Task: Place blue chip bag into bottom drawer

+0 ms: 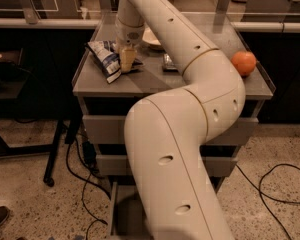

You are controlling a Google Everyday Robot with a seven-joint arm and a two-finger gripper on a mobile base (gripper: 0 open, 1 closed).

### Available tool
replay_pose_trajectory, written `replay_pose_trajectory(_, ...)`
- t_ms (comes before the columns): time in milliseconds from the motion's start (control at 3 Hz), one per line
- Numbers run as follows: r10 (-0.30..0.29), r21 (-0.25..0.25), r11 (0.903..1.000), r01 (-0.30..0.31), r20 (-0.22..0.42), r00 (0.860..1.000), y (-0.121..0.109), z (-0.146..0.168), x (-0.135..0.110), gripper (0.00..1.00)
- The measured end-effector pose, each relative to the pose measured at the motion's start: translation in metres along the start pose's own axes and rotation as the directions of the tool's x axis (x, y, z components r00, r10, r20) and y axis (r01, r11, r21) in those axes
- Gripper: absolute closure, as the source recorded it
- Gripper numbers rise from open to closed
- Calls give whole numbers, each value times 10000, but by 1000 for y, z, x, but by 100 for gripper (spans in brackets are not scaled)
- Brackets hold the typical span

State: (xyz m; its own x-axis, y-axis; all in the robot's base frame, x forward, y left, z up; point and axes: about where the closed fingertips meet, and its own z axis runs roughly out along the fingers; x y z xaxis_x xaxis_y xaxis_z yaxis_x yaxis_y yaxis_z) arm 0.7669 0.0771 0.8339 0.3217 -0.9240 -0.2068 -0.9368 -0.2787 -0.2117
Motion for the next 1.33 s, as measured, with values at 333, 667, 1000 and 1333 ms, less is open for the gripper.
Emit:
replay_pose_trajectory(333, 0, 0, 10000, 0, 0, 10000, 0, 0, 0, 89)
replay_pose_trajectory(667, 0, 0, 10000, 0, 0, 10000, -1, -6, -1, 100)
replay_pose_trajectory(1000, 280, 685, 9973, -278, -13, 9996, -7, -31, -5, 100)
replay_pose_trajectory(1333, 452, 1477, 9880, -449, 11, 9990, 3, -67, -13, 100)
